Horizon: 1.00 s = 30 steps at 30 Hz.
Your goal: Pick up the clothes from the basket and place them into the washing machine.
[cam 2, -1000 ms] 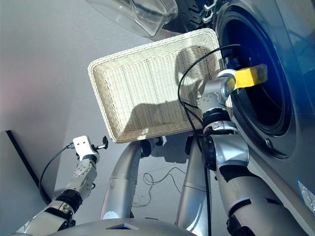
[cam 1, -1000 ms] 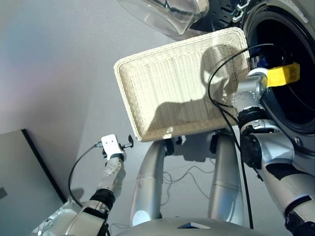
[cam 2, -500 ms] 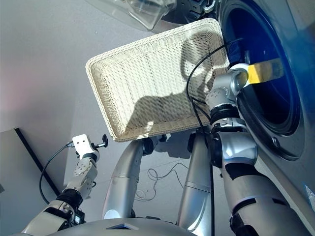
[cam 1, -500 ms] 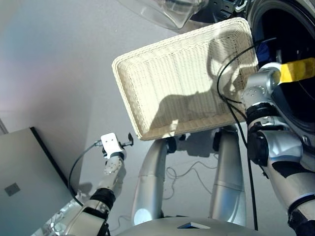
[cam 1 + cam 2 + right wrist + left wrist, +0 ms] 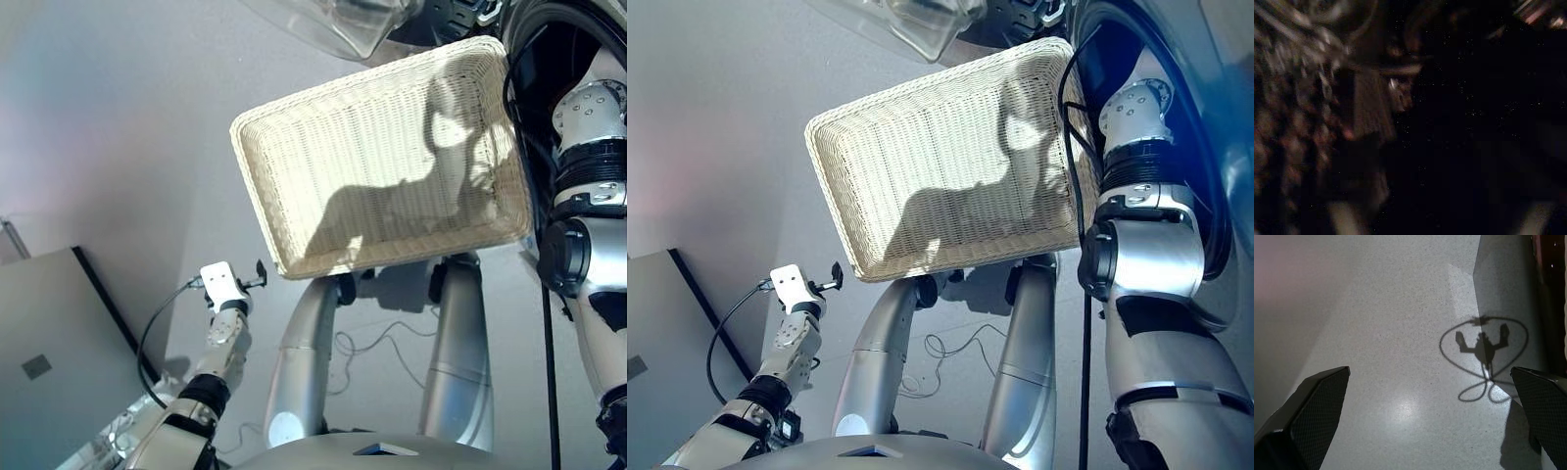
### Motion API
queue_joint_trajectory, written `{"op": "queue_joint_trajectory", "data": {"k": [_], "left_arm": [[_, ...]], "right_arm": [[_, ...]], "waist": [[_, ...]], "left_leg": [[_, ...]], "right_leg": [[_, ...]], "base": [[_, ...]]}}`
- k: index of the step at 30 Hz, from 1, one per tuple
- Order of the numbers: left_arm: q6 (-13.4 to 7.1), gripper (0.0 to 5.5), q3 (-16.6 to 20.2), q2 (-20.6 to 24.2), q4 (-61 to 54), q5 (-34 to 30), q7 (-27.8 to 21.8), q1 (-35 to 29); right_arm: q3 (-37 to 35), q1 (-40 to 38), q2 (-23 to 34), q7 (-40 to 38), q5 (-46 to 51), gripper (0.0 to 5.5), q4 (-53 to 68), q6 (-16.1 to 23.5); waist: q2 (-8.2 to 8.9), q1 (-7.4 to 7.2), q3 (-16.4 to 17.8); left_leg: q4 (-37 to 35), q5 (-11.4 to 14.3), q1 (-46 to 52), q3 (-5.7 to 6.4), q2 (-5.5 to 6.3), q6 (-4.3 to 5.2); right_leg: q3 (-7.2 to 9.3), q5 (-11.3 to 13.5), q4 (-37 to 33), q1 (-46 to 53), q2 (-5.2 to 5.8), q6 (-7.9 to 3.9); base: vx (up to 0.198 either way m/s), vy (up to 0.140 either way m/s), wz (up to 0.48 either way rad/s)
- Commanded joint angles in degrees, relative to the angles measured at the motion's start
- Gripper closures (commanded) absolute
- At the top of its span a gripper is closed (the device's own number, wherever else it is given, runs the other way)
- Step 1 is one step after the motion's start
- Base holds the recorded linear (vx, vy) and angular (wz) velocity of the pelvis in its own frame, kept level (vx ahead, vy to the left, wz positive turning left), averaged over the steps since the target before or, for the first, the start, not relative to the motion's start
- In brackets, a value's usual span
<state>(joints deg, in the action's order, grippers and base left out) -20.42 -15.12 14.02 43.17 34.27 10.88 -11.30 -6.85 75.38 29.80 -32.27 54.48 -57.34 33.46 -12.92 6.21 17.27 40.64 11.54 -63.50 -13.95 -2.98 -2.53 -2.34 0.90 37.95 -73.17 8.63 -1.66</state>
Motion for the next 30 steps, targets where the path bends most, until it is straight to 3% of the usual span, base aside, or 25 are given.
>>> {"op": "queue_joint_trajectory", "data": {"k": [1, 2, 7, 22, 30], "left_arm": [[-1.9, 0.00, 1.8, 3.5, 2.4, 1.2, 0.0, 1.9], [-1.6, 0.00, 1.8, 3.5, 2.9, 1.2, -0.4, 2.0], [-1.4, 0.00, 2.7, 4.1, 3.1, 0.8, -0.8, 2.5], [-0.3, 0.00, 3.7, 5.1, 5.7, -1.3, -2.3, 2.7], [0.2, 0.00, 4.2, 4.5, 8.7, -3.2, -1.3, 1.2]], "right_arm": [[5.3, -1.5, -0.7, 3.4, -0.5, 0.00, -0.1, -0.9], [5.8, -3.1, -2.0, 4.9, -0.5, 0.00, -2.2, -3.0], [8.2, -6.5, -4.0, 8.6, -1.7, 0.00, -2.9, -6.2], [12.0, -13.3, -10.7, 17.0, 0.8, 0.00, -2.0, -9.2], [12.3, -22.0, -20.1, 19.7, 3.5, 0.00, -0.9, -9.3]], "waist": [[-0.16, -0.06, -3.5], [0.06, -0.12, -3.4], [1.16, -0.19, -3.3], [5.01, -0.43, -3.2], [6.72, -0.51, -2.7]], "left_leg": [[-5.2, -3.0, -0.1, 5.90, -1.51, 2.29], [-5.5, -3.1, 0.1, 5.98, -1.56, 2.37], [-6.1, -3.6, 0.4, 6.33, -1.48, 2.50], [-5.3, -4.1, 0.6, 8.16, -1.66, 2.52], [-5.9, -4.6, 3.0, 8.96, -1.45, 2.39]], "right_leg": [[3.47, -6.6, 2.9, 3.0, -0.76, 0.78], [3.75, -6.4, 2.5, 3.4, -0.65, 0.77], [4.64, -6.1, 1.4, 4.6, -0.51, 0.85], [6.59, -5.5, 0.5, 7.0, -0.53, 1.23], [7.95, -5.2, -1.3, 10.7, -0.06, 1.14]], "base": [[0.000, 0.000, 0.000], [0.000, 0.000, 0.000], [0.000, 0.000, 0.000], [0.000, 0.000, 0.000], [0.000, 0.000, 0.000]]}}
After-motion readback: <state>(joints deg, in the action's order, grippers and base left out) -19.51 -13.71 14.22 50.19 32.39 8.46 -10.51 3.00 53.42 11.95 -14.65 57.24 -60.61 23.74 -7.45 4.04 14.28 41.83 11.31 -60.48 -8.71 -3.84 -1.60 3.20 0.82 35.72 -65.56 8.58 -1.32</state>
